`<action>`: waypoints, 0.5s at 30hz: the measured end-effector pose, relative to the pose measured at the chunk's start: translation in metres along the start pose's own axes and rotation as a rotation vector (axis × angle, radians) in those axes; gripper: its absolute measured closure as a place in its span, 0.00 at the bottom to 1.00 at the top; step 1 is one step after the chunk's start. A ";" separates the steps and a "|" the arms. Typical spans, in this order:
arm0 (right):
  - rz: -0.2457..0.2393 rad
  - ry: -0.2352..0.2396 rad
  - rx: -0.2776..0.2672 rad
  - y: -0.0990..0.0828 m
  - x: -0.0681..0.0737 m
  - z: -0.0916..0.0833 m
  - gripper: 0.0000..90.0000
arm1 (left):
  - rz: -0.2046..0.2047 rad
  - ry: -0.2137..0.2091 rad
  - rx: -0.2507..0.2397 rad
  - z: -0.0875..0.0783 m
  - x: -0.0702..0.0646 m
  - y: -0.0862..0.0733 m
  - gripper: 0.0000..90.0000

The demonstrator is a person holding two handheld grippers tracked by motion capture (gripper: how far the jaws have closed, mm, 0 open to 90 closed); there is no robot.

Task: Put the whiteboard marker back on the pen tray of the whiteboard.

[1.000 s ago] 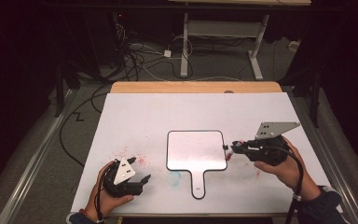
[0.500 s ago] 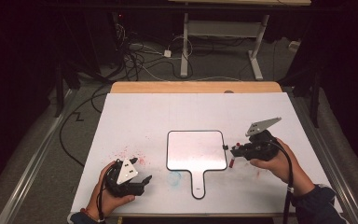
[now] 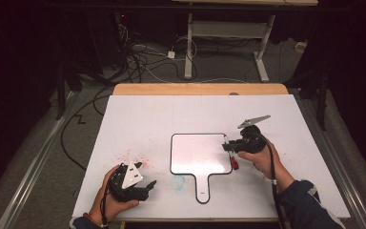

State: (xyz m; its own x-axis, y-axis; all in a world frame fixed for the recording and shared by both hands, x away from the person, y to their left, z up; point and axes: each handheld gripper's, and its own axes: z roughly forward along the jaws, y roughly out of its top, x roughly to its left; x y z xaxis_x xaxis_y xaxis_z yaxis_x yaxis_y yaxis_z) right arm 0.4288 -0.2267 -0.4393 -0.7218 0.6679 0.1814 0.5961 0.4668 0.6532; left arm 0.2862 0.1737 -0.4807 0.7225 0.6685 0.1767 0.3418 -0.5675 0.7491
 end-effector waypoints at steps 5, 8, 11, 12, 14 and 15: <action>0.024 -0.072 -0.013 -0.010 0.001 0.019 0.85 | -0.002 0.002 0.002 0.000 0.001 0.000 0.24; 0.015 -0.122 -0.038 -0.011 0.003 0.023 0.86 | 0.001 0.001 0.004 0.000 0.000 0.000 0.24; -0.029 -0.168 -0.044 -0.011 0.007 0.024 0.84 | 0.001 0.001 0.006 0.000 0.000 0.000 0.24; -0.049 -0.181 -0.044 -0.011 0.009 0.025 0.83 | 0.001 0.001 0.007 0.000 0.000 0.000 0.24; -0.076 -0.225 -0.053 -0.011 0.011 0.025 0.83 | 0.003 0.000 0.010 0.001 0.000 0.000 0.24; -0.102 -0.243 -0.056 -0.011 0.012 0.026 0.83 | 0.003 0.000 0.009 0.001 0.000 0.000 0.24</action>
State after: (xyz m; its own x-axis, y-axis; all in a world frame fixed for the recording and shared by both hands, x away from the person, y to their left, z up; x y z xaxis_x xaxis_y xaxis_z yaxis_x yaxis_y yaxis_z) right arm 0.4230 -0.2089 -0.4629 -0.6676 0.7417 -0.0647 0.4996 0.5107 0.6997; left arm 0.2870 0.1729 -0.4813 0.7235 0.6668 0.1787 0.3451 -0.5737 0.7428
